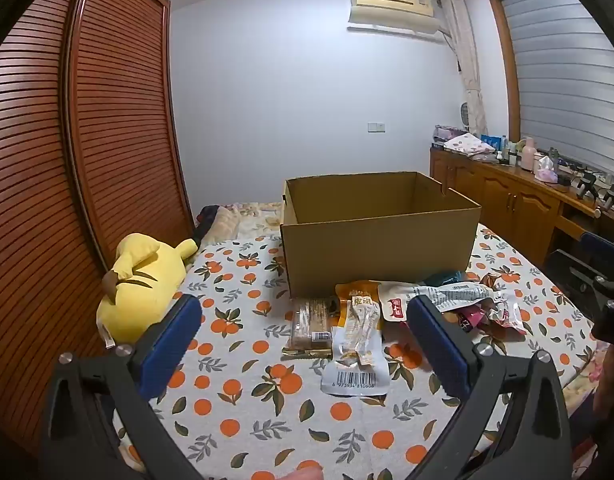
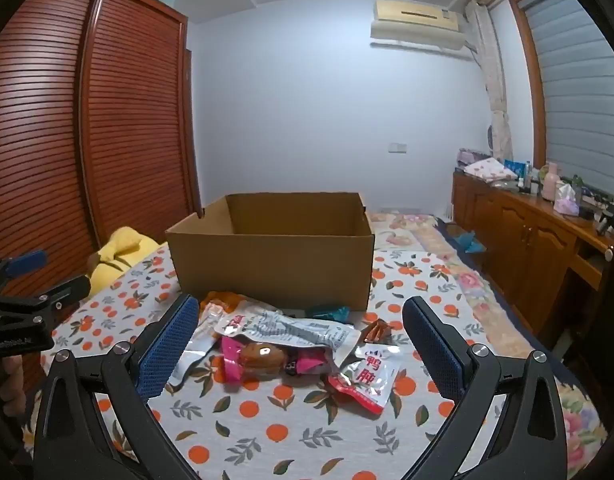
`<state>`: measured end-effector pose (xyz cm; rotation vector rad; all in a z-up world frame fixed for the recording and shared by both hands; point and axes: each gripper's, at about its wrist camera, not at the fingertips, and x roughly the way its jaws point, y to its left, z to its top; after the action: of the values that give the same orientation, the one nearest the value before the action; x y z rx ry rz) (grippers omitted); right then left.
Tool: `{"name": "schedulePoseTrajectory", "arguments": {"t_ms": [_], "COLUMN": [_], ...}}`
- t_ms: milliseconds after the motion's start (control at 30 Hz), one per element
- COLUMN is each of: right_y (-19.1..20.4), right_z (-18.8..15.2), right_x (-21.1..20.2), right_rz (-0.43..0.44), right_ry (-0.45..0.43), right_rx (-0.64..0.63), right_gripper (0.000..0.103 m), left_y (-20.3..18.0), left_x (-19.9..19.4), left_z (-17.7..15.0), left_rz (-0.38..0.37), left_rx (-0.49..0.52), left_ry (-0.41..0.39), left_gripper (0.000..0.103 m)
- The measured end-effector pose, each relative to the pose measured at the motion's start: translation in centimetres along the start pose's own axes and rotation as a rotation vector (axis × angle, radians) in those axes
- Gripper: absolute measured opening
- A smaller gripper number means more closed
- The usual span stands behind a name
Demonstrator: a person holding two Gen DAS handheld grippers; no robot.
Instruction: Organize snacks
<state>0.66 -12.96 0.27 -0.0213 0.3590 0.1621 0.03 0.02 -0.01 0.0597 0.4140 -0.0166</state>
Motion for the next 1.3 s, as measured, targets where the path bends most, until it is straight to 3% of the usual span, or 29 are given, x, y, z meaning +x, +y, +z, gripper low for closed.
{"name": "schedulePoseTrajectory", "arguments": {"t_ms": [1300], "right_y": [-0.28], "right_z": [-0.20], "right_x": [-0.40], "right_rz": [-0.002], "right_ry": [-0.015], "right_rx": [0.004], "right_gripper": [0.103], "left_y": [0.01], "left_x": [0.22], "left_z": [-0.36], "left_rz": [-0.001], "left_rx": [0.007], "left_ry": [0.003], "left_gripper": [0.103]}}
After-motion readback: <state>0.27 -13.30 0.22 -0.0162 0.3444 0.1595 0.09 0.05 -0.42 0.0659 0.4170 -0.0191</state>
